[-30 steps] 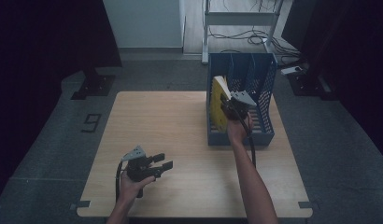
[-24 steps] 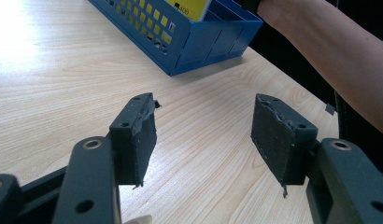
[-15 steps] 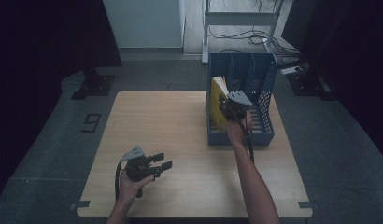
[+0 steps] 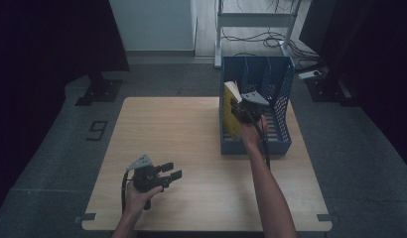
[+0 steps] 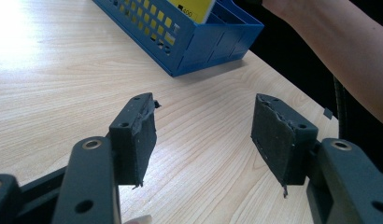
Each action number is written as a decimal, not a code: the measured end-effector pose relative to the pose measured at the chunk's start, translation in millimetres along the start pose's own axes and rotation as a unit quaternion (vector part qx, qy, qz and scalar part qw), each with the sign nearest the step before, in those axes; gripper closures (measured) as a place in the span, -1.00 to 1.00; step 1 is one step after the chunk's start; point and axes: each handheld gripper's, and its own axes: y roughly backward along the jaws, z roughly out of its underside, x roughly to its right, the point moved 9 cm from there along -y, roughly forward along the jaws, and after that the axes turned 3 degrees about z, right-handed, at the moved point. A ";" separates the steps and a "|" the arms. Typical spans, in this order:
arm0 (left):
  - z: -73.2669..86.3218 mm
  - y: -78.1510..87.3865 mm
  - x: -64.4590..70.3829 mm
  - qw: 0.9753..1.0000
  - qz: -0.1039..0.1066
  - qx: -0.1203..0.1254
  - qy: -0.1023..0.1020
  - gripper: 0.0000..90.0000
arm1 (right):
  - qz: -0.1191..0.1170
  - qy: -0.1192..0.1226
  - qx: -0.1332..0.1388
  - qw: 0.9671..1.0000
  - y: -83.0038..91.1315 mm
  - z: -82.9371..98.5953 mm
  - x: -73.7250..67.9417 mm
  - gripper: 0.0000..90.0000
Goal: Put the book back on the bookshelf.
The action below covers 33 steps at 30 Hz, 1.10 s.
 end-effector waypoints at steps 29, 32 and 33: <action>0.4 0.2 1.5 1.000 0.003 0.001 0.002 -0.11 | 0.017 -0.011 -0.014 1.000 -1.2 -14.5 -2.0 0.60; 0.2 0.5 1.3 1.000 0.004 0.002 0.002 -0.11 | 0.020 -0.011 -0.008 1.000 -2.7 -18.1 -3.3 0.60; 0.2 0.6 0.8 1.000 0.004 0.002 0.003 -0.11 | 0.021 -0.011 -0.007 1.000 -3.9 -18.6 -3.7 0.60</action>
